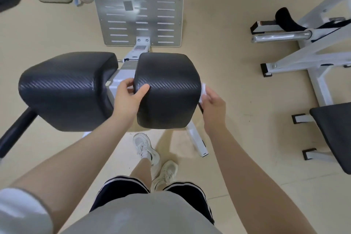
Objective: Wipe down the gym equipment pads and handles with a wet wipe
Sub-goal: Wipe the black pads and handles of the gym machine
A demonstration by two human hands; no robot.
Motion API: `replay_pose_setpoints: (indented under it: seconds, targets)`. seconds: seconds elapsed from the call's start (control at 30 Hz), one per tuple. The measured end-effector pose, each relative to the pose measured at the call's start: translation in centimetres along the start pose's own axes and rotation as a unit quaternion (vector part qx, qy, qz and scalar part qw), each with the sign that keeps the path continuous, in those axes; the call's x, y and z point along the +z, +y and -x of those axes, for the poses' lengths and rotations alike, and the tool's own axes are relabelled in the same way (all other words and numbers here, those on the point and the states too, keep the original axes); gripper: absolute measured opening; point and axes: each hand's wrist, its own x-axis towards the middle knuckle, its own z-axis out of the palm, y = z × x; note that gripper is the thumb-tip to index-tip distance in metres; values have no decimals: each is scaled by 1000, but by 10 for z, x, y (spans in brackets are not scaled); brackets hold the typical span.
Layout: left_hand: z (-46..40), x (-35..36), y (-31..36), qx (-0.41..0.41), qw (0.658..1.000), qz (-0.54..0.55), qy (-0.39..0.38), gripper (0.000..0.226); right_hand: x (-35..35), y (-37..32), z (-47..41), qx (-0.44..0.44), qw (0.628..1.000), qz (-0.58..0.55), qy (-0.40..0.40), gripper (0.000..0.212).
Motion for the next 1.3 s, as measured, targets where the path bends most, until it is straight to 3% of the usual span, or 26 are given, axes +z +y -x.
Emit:
replay_pose_setpoints:
  seconds: [0.1,0.17,0.3,0.43,0.53,0.7,0.8,0.9,0.97,1.07,1.2,1.3]
  targets:
    - [17,-2,-24,-15,995,94,-33,50,-4,2,-5,-19,1000,-14,-19,28]
    - [23,-7,-45,1,995,70,-69,58,0,19,-1,-23,999,19,-20,31]
    - [29,-2,-74,16,993,0,-121,77,16,85,15,86,996,-4,-3,17]
    - [34,1,-87,8,994,42,-99,64,37,115,21,227,967,-114,-22,23]
    - [41,0,-81,-3,993,43,-112,66,34,97,19,279,942,-184,19,37]
    - [40,-7,-76,-49,990,-9,-131,86,22,76,9,117,989,-88,29,36]
    - [39,-8,-79,-55,991,-30,-120,86,26,78,11,38,997,-42,44,35]
    - [34,-11,-88,-45,989,-38,-135,85,34,97,22,50,996,-54,54,27]
    - [29,-16,-93,-41,987,-33,-150,88,43,113,23,150,978,-134,58,23]
    - [22,-24,-96,-39,987,-27,-156,93,54,123,25,285,927,-240,50,32]
    - [20,-27,-100,-26,981,-30,-189,99,70,122,35,341,869,-351,67,35]
    - [19,-31,-101,-22,974,-22,-226,102,90,118,38,393,842,-360,80,16]
